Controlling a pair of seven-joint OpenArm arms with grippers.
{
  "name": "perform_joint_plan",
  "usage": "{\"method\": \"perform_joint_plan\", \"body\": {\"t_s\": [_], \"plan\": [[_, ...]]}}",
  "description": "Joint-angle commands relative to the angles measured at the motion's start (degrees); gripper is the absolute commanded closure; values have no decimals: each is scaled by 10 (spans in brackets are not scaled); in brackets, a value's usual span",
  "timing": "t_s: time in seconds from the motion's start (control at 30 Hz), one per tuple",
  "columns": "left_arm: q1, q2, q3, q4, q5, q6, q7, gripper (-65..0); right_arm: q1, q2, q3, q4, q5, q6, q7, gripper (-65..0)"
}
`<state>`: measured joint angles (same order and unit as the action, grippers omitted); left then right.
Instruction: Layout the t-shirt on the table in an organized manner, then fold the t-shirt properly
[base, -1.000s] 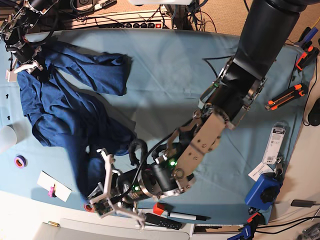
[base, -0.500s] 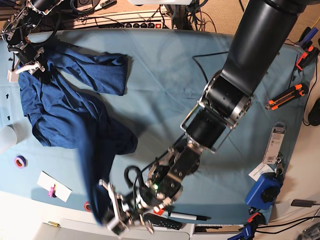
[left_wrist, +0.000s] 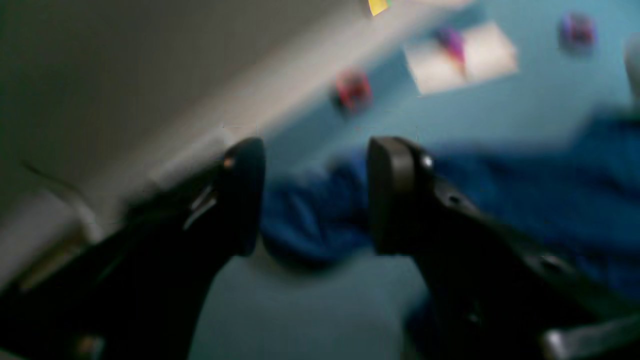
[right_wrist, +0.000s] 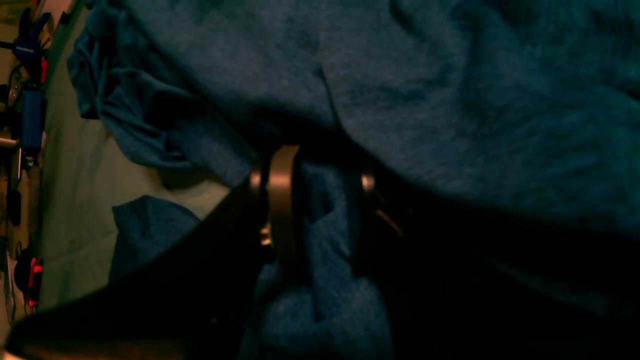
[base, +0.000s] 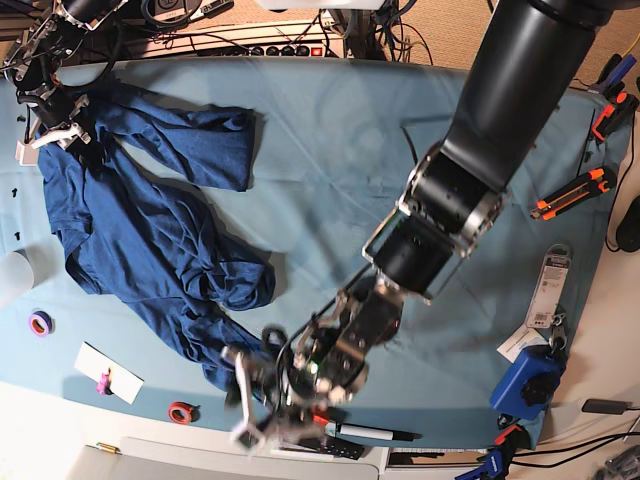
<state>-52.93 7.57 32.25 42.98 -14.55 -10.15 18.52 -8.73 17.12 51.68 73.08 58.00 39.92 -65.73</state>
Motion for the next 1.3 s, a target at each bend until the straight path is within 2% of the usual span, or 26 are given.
{"method": "perform_joint_plan", "body": {"t_s": [0.0,0.17,0.27,0.4,0.5,0.6,0.7,0.77,0.83,1.03,1.13,1.27], "plan": [[-10,14,-2,9,-7,-18,7,-326,2,11,2,7,11,1,8,-154],[49,-11,-2,9,-101,-139,110,-324,16,14,2,7,57,1,14,-154],[81,-41,-2,9,-154,-185,126,-324,43,27,2,7,83,1,7,-154],[117,-81,-4,11,-177,-193,123,-324,96,47,1,7,66,1,4,-169],[141,-105,-29,17,-177,-199,115,-324,147,50,0,7,10,1,11,-297],[169,-115,-84,32,-177,-199,115,-324,182,49,-20,7,-65,1,62,-307],[188,-114,-142,37,-188,-216,115,-324,201,50,-65,7,-189,1,140,-307],[196,-114,-171,37,-203,-235,115,-324,203,50,-103,7,-261,-23,174,-307],[199,-114,-186,37,-205,-245,115,-324,203,51,-138,7,-304,-52,180,-307],[199,-114,-187,37,-206,-245,116,-324,201,51,-176,7,-432,-121,182,-307],[199,-114,-187,37,-207,-244,115,-324,193,51,-176,6,-461,-135,193,-307],[199,-114,-187,37,-216,-245,115,-324,186,44,-176,-21,-461,-141,212,-307]]}}
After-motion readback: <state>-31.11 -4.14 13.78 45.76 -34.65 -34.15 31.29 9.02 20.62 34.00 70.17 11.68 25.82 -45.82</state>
